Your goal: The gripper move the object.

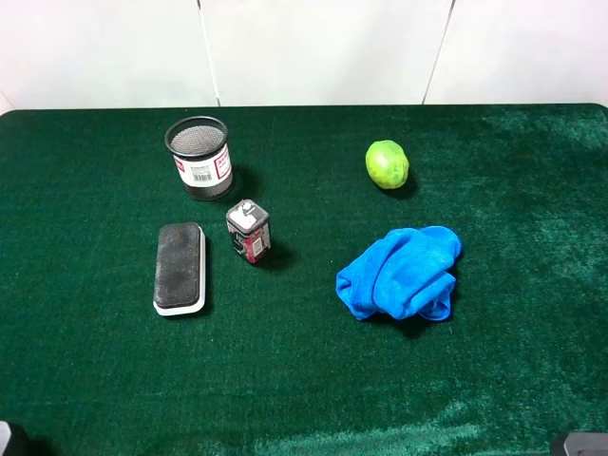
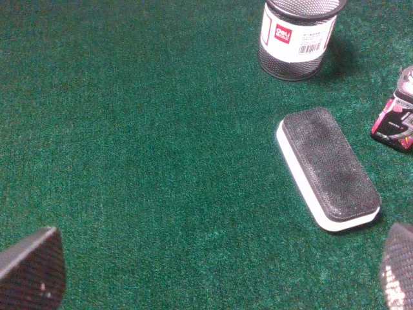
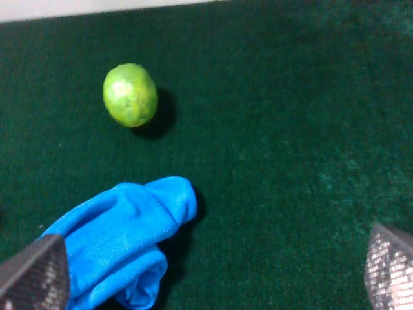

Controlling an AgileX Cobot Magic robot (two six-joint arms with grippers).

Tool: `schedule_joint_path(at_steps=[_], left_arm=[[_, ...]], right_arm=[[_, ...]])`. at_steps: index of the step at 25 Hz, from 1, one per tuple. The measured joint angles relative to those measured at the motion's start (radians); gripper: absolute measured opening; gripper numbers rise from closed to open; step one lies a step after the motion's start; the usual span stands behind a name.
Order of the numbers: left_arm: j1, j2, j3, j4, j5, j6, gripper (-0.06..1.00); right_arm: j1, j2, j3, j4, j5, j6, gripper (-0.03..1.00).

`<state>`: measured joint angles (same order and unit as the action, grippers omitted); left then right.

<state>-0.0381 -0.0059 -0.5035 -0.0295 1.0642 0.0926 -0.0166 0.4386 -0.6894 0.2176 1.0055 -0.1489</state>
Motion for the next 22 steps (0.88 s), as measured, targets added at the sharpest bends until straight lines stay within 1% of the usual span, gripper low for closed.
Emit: schedule_joint_path(at_steps=[7, 9, 15, 18, 22], left_arm=[[0.0, 0.0, 0.0, 0.0, 0.0, 0.0, 0.99], [0.0, 0.0, 0.0, 0.0, 0.0, 0.0, 0.99], [0.0, 0.0, 0.0, 0.0, 0.0, 0.0, 0.99], [0.0, 0.0, 0.0, 0.0, 0.0, 0.0, 0.99], [0.0, 0.0, 0.0, 0.0, 0.0, 0.0, 0.99]], right_arm=[[0.0, 0.152, -0.032, 0.088, -0.002, -0.095, 0.7], [0.018, 0.186, -0.035, 0.105, -0.005, -0.114, 0.7], [0.142, 0.313, -0.035, 0.109, -0.009, -0.153, 0.7], [0.209, 0.382, -0.035, 0.109, -0.032, -0.172, 0.7], [0.291, 0.48, -0.035, 0.109, -0.075, -0.235, 0.7]])
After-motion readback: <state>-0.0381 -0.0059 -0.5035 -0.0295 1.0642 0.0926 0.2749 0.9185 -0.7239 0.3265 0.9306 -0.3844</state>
